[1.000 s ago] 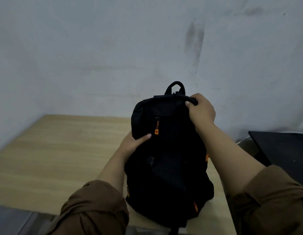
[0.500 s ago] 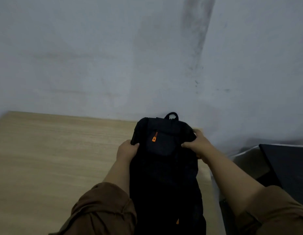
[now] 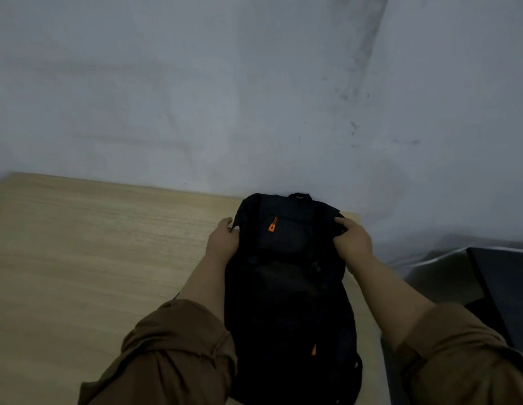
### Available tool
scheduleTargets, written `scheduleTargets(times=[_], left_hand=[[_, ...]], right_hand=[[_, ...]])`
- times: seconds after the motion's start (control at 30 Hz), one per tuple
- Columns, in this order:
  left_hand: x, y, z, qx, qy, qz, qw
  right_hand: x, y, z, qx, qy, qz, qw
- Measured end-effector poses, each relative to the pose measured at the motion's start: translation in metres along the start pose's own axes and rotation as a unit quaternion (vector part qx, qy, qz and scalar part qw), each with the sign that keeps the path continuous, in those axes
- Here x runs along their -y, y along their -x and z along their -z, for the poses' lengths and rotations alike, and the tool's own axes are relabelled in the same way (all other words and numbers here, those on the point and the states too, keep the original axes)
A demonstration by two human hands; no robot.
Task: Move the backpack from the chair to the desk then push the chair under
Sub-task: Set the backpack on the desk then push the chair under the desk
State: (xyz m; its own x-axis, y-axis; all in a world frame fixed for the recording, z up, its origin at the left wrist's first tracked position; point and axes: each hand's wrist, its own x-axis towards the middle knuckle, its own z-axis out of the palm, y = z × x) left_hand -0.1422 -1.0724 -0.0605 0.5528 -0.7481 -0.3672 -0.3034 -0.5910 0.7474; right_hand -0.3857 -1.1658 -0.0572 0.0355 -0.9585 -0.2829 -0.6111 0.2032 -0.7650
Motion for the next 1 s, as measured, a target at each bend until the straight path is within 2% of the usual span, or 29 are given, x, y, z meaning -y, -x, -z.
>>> scheduleTargets(times=[0.1,0.17,0.27,0.4,0.63,0.77,0.8,0.87,0.9,1.0], left_hand=[[0.006,0.013,0.012,0.038,-0.02,-0.002,0.999],[0.013,0.026,0.022,0.024,-0.009,-0.016,1.0],[0.021,0.053,0.038,-0.011,0.053,-0.043,0.998],[0.032,0.101,0.065,-0.028,0.121,-0.088,0.988],[0.082,0.199,0.113,-0.03,0.142,-0.146,0.978],[0.131,0.264,0.14,-0.041,0.134,-0.149,0.979],[0.173,0.311,0.166,-0.064,0.136,-0.133,0.98],[0.187,0.322,0.17,-0.076,0.136,-0.131,0.979],[0.229,0.367,0.186,-0.113,0.15,-0.119,0.975],[0.241,0.378,0.191,-0.127,0.165,-0.111,0.972]], right_hand=[[0.002,0.011,-0.005,0.015,0.039,-0.005,0.999],[0.008,0.026,-0.008,0.004,0.055,-0.008,0.998],[0.02,0.054,-0.014,-0.032,0.063,0.051,0.996],[0.04,0.115,-0.023,-0.032,0.045,0.138,0.989],[0.052,0.262,-0.061,-0.016,-0.047,0.161,0.986],[0.045,0.344,-0.09,0.005,-0.085,0.147,0.986],[0.04,0.399,-0.109,0.041,-0.077,0.164,0.983],[0.038,0.418,-0.117,0.054,-0.099,0.17,0.979],[0.03,0.469,-0.134,0.104,-0.088,0.198,0.971],[0.028,0.485,-0.143,0.119,-0.089,0.211,0.966]])
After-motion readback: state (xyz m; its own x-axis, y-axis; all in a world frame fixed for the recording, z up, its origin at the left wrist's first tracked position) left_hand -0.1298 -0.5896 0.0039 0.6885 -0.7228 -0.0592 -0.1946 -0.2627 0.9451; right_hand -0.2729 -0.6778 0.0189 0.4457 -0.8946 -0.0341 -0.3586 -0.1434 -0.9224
